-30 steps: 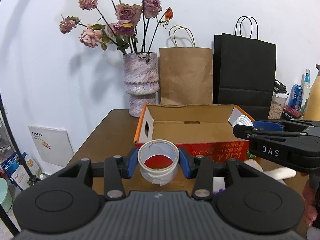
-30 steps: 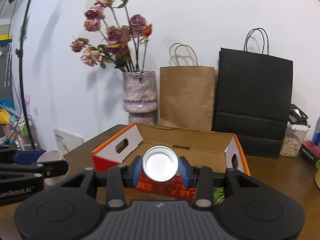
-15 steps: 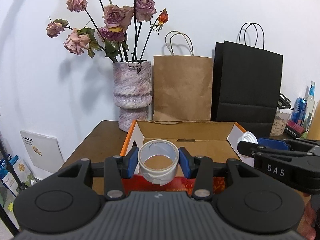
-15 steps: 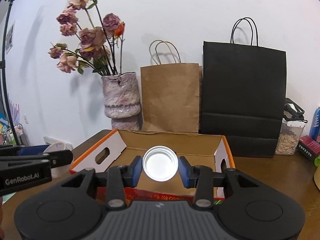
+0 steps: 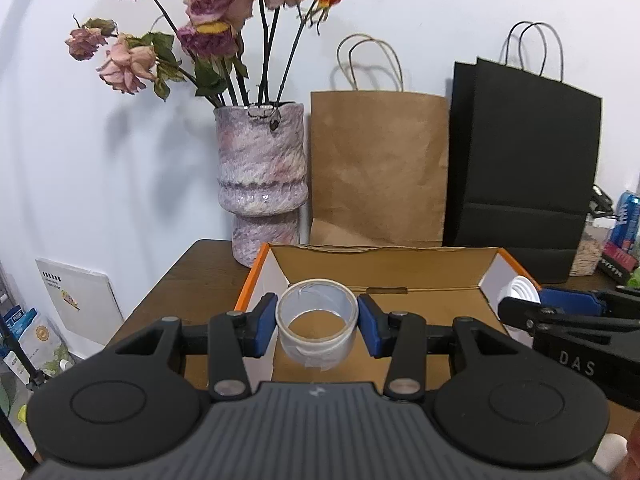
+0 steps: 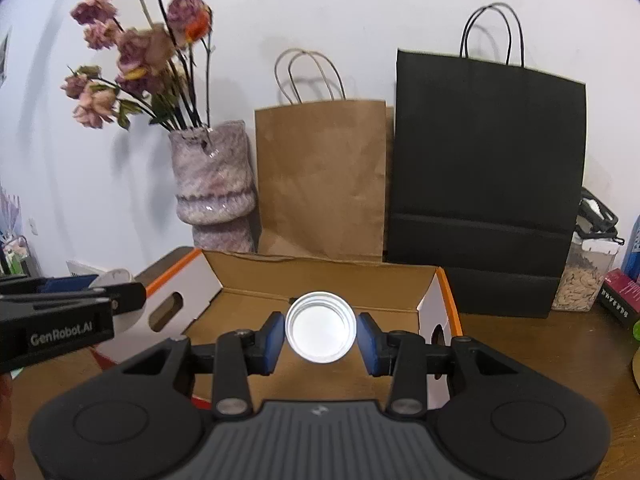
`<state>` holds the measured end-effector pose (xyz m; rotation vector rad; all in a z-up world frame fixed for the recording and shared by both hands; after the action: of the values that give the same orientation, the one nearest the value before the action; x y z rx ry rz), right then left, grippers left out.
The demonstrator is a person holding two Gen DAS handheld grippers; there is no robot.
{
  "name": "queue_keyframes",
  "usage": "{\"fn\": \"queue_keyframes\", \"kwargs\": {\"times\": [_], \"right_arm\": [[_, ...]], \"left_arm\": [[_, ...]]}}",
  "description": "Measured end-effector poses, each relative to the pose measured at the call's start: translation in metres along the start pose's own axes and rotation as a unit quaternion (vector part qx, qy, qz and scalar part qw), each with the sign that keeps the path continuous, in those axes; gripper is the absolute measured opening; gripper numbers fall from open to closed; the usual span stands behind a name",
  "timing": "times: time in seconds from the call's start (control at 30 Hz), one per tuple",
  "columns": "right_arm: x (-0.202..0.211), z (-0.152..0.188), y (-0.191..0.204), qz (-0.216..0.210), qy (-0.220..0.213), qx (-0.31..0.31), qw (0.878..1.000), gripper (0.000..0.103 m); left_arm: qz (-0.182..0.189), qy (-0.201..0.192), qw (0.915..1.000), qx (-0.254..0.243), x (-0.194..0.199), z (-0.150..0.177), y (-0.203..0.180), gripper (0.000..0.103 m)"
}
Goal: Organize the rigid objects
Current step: 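Carry the tape roll and white cap into the red box with both tools, then open both tools to drop the tape roll and cap in the box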
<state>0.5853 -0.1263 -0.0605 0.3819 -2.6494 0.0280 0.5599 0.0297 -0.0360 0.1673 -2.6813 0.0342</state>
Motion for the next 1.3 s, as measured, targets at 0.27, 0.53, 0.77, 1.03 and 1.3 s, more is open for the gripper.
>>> {"fn": "queue_keyframes", "kwargs": {"times": [0.27,0.53,0.77,1.03,1.3], "right_arm": [[-0.025,0.008,-0.004,0.004,0.025,0.000,1.000,0.039],[-0.041,0.017,-0.006,0.009,0.040,0.003,0.999,0.039],[-0.042,0.019,-0.011,0.023,0.046,0.004,0.999,0.073],[-0.039,0.018,-0.017,0.044,0.041,0.005,0.998,0.103],[-0.036,0.016,-0.021,0.044,0.036,-0.005,0.998,0.103]], "left_arm": [[-0.012,0.017,0.9998,-0.007,-0.034,0.001,0.003,0.044],[-0.017,0.044,0.9988,-0.012,-0.059,0.013,0.006,0.044],[-0.024,0.026,0.9990,-0.027,-0.052,0.011,0.002,0.089],[-0.028,0.002,0.9993,-0.025,-0.043,0.003,0.004,0.103],[-0.029,-0.002,0.9993,-0.025,-0.040,0.003,0.003,0.103]]}}
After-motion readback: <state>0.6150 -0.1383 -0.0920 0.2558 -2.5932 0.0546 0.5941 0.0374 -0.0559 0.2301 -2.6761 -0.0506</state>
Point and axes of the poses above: each gripper's, at about its wrist camera, not at the fingertips, and x roughly against the way its jaws point, y to its left, z to its underside, the point moved 9 cm from there along -x, roughly the way its jaws point
